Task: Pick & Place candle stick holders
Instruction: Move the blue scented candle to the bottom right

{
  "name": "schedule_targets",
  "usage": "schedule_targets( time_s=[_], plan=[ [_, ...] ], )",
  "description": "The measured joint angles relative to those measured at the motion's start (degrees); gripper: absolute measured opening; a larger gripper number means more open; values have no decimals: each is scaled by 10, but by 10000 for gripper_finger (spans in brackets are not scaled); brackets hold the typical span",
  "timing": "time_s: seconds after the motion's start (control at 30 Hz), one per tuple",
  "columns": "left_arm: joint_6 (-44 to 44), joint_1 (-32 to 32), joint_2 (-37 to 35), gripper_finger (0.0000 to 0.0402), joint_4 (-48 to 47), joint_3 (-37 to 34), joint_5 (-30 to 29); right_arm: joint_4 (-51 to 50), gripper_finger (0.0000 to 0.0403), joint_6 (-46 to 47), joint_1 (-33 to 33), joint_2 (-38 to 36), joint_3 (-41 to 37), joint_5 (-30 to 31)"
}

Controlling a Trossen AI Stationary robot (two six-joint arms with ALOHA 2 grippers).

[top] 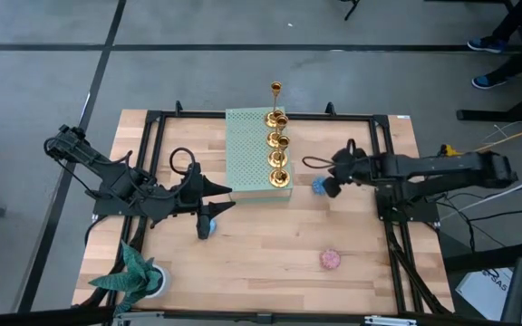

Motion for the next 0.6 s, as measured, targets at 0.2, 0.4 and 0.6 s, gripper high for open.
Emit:
schedule_targets(
  time_s=[0.2,0.4,0.6],
  plan=[
    [0,-1,0,178,-1,0,0,123,6,-43,-50,15,-57,-73],
    [-1,-1,0,178,-1,0,0,267,8,-42,-78,7,-156,-93],
    [-13,-1,0,178,-1,0,0,364,3,-42,-98,2,-214,-94]
  ],
)
